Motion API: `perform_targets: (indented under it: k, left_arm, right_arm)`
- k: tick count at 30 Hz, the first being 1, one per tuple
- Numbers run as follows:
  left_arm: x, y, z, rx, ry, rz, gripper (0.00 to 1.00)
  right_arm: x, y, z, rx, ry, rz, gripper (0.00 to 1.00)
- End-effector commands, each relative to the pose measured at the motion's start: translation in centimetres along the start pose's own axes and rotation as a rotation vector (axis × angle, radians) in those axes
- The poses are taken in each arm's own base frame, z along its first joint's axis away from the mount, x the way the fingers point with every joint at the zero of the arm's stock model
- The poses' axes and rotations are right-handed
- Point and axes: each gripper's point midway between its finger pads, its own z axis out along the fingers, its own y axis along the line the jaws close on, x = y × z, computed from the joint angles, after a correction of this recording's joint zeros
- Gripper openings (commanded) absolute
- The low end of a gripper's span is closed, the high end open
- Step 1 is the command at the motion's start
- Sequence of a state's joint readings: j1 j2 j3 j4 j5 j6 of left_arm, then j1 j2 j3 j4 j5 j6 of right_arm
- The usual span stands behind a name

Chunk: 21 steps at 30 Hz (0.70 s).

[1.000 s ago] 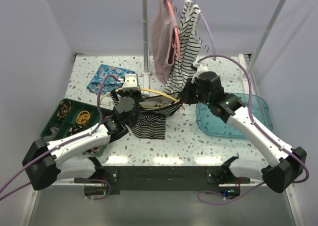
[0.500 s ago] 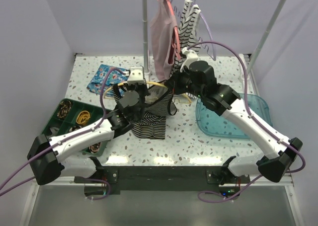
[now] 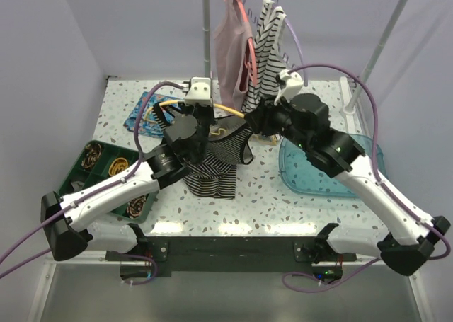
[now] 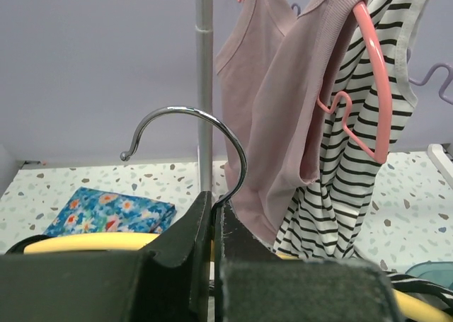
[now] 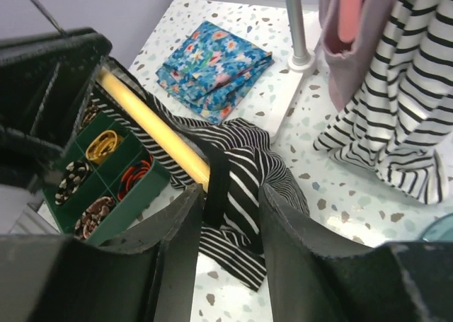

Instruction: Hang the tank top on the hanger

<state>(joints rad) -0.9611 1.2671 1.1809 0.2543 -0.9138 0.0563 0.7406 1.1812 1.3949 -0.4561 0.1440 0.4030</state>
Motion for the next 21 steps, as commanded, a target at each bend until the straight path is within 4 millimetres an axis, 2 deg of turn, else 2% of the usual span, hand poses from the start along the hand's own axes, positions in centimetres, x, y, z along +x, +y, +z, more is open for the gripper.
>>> perform_targets:
  k: [1,3,4,5,7,8,10,11,13,14,16,19,21]
  left_arm:
    - [-2.1,0.0,-0.6,0.047,0.002,-0.003,0.00]
    - [-1.6,-0.2,-0.7,0.053,0.020,0.021,0.00]
    - [-1.0,-0.3,-0.7,0.055,0.042,0.056,0.00]
    - [-1.2,-0.3,-0.9,0.059,0.044,0.061,0.00]
    - [-1.1,-0.5,-1.1,0.084,0.061,0.089,0.00]
    - [-2.3,-0.9,-1.3,0.114,0.047,0.076,0.00]
    - [-2.6,-1.4,-1.7,0.166,0.067,0.108,0.00]
    - [-4.3,-1.9,-1.9,0.204,0.049,0.088,0.00]
    - [-5.0,-2.3,-2.2,0.241,0.057,0.105,0.00]
    - [-6.4,-2.6,-2.5,0.269,0.037,0.088,0.00]
    - [-6.8,-3.0,-2.8,0.298,0.042,0.104,0.00]
    - [-8.5,-3.8,-3.3,0.358,0.020,0.097,0.00]
    - [-8.5,-4.4,-3.3,0.384,0.027,0.114,0.00]
  right_arm:
    - [0.3,-1.5,-1.7,0.043,-0.034,-0.035,0.42]
    - [1.0,-2.4,-2.2,0.069,-0.029,-0.042,0.43]
    - [1.0,-2.8,-2.4,0.079,-0.036,-0.049,0.45]
    - [1.6,-3.1,-2.5,0.077,-0.028,-0.058,0.48]
    - [0.7,-2.4,-3.6,0.016,-0.074,-0.103,0.52]
    - [0.8,-2.3,-4.0,-0.002,-0.084,-0.121,0.54]
    - [-0.2,-1.2,-5.4,-0.078,-0.130,-0.189,0.61]
    - [0.0,0.3,-5.9,-0.167,-0.119,-0.219,0.62]
    - [0.5,1.4,-6.5,-0.245,-0.098,-0.283,0.65]
    - [0.6,2.6,-7.1,-0.319,-0.089,-0.302,0.66]
    - [0.7,2.8,-7.1,-0.336,-0.089,-0.329,0.71]
    - [0.5,3.5,-7.0,-0.373,-0.081,-0.362,0.74]
    - [0.3,4.0,-7.0,-0.400,-0.081,-0.370,0.74]
